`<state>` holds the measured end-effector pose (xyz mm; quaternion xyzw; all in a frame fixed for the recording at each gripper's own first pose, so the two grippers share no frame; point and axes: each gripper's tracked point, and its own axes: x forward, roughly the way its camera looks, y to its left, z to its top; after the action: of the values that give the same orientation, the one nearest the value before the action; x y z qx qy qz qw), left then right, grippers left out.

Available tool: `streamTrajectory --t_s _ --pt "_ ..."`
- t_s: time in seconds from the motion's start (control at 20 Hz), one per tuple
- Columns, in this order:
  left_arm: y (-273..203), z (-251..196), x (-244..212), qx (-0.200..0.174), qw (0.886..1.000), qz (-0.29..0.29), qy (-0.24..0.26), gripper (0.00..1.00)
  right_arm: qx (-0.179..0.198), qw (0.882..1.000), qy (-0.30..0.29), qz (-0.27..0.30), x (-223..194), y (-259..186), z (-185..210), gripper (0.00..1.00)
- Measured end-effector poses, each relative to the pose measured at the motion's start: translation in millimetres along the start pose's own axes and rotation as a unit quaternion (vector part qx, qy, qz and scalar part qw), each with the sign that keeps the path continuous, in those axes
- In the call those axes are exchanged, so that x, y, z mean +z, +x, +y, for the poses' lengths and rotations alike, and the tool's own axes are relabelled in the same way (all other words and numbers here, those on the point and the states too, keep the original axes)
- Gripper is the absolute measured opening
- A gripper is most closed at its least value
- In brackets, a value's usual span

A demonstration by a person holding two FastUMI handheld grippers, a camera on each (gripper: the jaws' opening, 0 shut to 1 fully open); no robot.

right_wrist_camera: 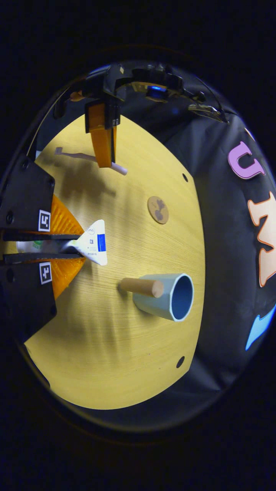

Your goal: Put the toothbrush and toothpaste on the desktop into the cup, then pick up the cup and place it on the coaster on the desktop.

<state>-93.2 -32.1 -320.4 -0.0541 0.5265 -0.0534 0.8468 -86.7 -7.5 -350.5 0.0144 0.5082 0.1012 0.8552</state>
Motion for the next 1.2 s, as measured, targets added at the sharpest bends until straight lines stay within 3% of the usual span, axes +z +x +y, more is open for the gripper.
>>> streamTrajectory --t_s 0.55,0.95,1.2 --pt "-32 -16 16 -0.007 1.000 -0.025 -0.001 0.00 0.012 0.988 0.045 -0.149 144 -38 -28 0.15" --pt "-46 -20 17 0.007 0.999 -0.037 -0.026 0.00 0.005 0.969 0.046 -0.245 236 -15 -49 0.14" --pt "-58 -21 18 0.021 0.998 -0.052 -0.035 0.00 -0.008 0.962 0.052 -0.269 257 10 -64 0.14"
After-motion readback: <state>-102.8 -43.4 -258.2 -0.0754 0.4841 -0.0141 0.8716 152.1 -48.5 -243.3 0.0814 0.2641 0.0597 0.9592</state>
